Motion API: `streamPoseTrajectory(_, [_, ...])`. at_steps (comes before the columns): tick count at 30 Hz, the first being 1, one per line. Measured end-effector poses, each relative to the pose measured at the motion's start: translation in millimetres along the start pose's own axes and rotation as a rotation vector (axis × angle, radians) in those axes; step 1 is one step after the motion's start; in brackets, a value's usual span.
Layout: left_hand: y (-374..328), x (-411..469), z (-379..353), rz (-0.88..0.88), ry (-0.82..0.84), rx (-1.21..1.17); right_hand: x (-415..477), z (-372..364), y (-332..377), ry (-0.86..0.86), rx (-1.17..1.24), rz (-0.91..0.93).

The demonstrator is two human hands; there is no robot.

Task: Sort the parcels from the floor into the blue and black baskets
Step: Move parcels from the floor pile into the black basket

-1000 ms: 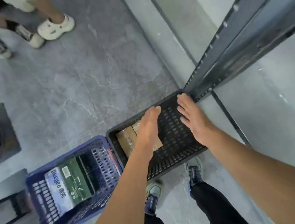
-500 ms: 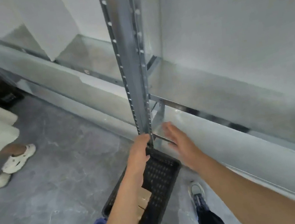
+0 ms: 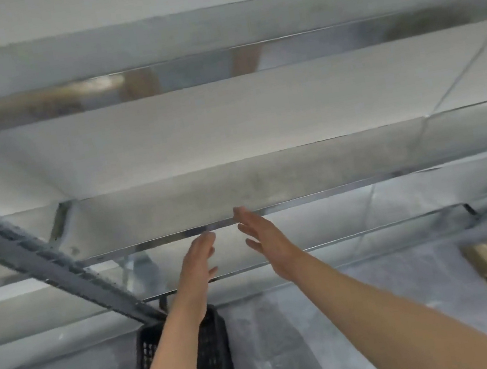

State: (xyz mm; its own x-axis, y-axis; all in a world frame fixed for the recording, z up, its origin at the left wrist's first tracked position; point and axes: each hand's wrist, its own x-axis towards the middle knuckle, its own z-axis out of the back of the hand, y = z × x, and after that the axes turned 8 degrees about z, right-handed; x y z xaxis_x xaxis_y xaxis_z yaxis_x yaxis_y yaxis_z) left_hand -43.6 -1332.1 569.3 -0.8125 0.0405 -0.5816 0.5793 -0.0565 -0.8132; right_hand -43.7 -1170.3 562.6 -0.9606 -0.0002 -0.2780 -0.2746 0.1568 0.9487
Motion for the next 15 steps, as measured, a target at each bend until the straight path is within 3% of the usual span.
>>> streamPoseTrajectory(7, [-14,-26,-149,-0.042,0.251,0.172,-68,143,14,-0.284,0.082,0.072])
streamPoseTrajectory(15, [29,-71,-332,-0.029,0.465,0.362,-183,303,-4,-0.578,0.177,0.093])
